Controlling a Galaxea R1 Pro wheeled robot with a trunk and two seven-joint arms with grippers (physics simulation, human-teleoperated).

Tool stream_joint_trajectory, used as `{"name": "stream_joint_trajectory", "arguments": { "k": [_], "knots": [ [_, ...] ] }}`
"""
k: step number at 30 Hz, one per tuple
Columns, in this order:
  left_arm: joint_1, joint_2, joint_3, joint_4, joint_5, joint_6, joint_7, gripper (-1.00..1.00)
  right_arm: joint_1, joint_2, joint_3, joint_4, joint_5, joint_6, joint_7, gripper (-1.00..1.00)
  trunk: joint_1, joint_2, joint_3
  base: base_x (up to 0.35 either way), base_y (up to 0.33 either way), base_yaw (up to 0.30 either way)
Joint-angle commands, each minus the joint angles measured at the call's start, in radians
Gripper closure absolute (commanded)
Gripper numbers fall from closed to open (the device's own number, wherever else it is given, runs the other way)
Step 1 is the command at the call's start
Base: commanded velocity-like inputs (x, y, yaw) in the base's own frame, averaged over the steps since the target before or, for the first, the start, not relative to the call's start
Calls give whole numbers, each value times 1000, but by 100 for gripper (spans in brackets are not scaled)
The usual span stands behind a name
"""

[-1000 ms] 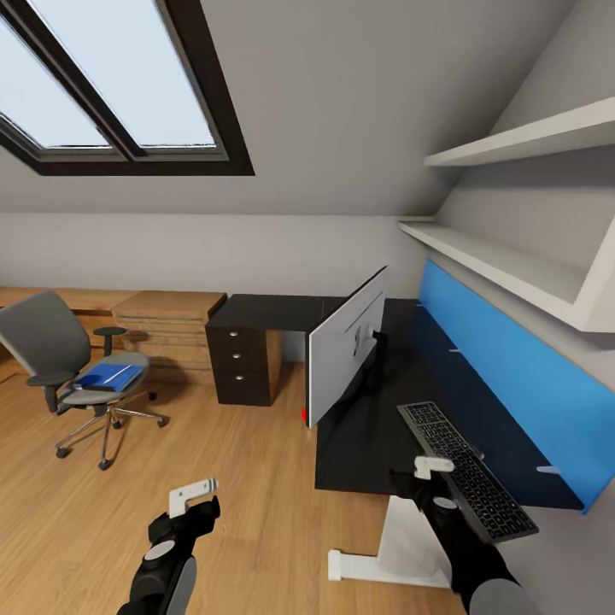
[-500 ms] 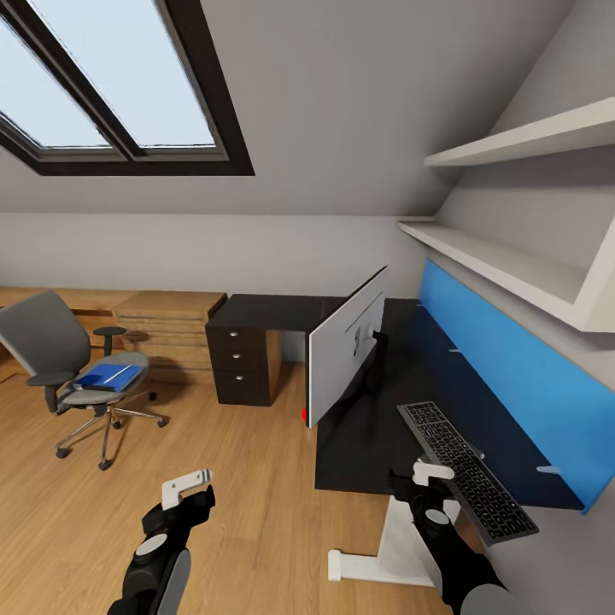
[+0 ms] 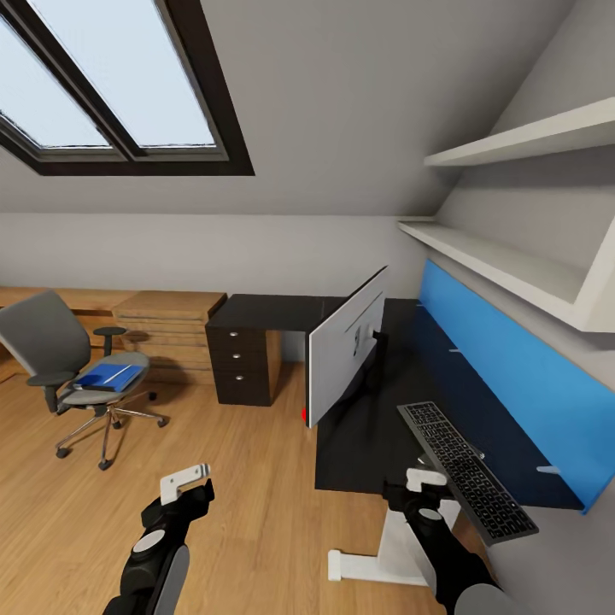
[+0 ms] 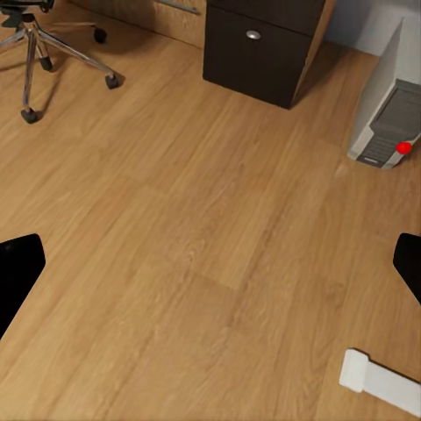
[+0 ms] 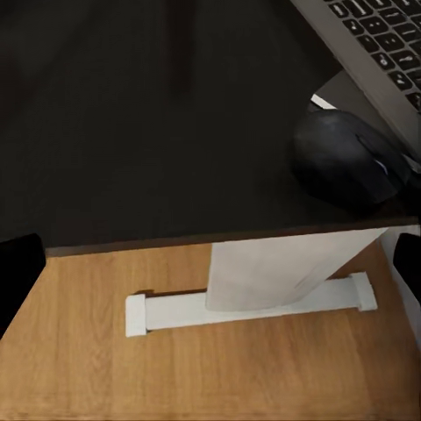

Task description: In the bedroom, organize the workspace by keeping the computer under the desk, ensuring the monitor is on the desk, placing the keyboard on the desk next to the monitor, placing the mouse on the desk next to the keyboard, moving the folder from the swivel chair onto the desk next to the mouse, stacking the notebook on top of the folder with the pen on top of the notebook, and positioning the swivel chair next to the desk.

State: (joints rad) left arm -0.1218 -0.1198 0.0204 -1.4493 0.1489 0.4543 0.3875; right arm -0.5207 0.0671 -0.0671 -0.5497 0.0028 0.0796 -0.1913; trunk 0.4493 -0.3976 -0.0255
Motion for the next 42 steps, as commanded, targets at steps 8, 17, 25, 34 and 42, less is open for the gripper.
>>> {"name": "stream_joint_trajectory", "arguments": {
  "k": [8,17,25,34,42],
  "knots": [
    [-1,-1,0,-1,11,4,6,-100,-1,2,-6,-5,-1,57,-3,-100,1,-2,-2,0,0,0],
    [-1,-1,0,0,11,4,6,-100,-1,0,-13,-10,-1,48,1,-100,1,-2,-2,0,0,0],
    [-1,-1,0,-13,11,4,7,-100,-1,0,-12,-9,-1,22,2,-100,1,-2,-2,0,0,-39],
    [0,-1,1,-39,11,35,7,-100,-1,0,-9,-8,-1,24,4,-100,1,-2,0,0,0,-161],
    [0,-1,1,-41,11,56,6,-100,-1,1,-4,-7,0,30,3,-100,1,-2,0,0,0,-24]
  ]
}}
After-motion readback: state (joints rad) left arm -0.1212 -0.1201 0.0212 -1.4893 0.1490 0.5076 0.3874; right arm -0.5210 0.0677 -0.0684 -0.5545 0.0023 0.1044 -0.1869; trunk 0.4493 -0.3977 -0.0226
